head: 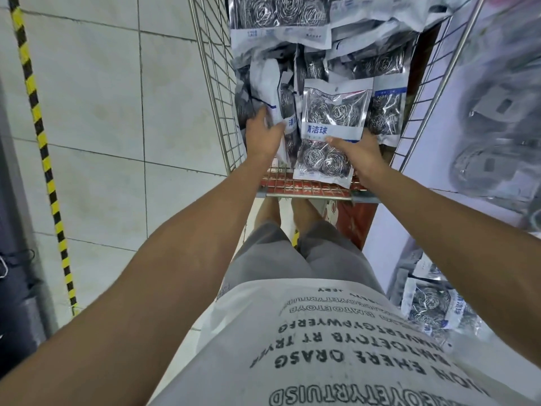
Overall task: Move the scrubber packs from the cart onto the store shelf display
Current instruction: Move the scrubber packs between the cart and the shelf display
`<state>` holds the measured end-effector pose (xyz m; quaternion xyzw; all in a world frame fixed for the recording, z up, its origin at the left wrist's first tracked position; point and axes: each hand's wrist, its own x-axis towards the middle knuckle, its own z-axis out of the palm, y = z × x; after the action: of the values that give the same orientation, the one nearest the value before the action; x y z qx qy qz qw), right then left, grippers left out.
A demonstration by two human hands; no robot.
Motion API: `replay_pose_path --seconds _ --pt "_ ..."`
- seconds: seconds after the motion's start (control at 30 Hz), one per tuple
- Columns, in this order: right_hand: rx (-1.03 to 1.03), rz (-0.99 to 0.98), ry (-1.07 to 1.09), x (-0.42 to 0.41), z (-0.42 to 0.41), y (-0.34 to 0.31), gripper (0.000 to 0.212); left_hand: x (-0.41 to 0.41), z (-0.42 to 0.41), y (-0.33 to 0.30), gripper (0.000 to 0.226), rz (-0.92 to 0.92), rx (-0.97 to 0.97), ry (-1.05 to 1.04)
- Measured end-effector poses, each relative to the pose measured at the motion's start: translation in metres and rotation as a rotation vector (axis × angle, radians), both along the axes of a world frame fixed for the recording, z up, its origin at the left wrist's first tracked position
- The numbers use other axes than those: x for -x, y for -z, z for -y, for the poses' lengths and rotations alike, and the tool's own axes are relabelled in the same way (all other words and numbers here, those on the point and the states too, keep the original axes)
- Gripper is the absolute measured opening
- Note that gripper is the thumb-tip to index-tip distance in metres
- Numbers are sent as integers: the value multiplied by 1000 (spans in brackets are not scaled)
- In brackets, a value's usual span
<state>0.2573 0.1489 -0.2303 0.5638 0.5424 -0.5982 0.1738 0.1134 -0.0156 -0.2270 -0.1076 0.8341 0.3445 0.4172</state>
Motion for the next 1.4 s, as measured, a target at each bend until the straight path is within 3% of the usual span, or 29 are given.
replay_pose_path --seconds 0.17,0.37,0.73,0.9,1.13,1.23,1.33,1.4 --pt "-10 -23 15 -7 2 3 68 -1 0 -9 69 71 -90 -62" --pt "3 -61 71 -10 0 1 62 3 -3 -2 88 34 -53 -48" --pt "-9 -173 187 -16 3 -57 57 -3 21 -46 52 -164 20 62" --pt "-30 -192 231 -29 10 -86 39 -16 32 -71 42 -152 -1 38" --pt "46 -247 295 -41 19 -117 51 -14 65 -122 44 36 -238 -171" --pt "169 -317 288 -42 8 -138 50 -14 77 -153 43 101 -374 -196" --pt "336 -395 278 -41 -2 -166 36 -10 80 -186 41 177 -530 -191" --pt "384 -436 209 -40 -2 -180 48 -11 77 -204 43 220 -590 -160"
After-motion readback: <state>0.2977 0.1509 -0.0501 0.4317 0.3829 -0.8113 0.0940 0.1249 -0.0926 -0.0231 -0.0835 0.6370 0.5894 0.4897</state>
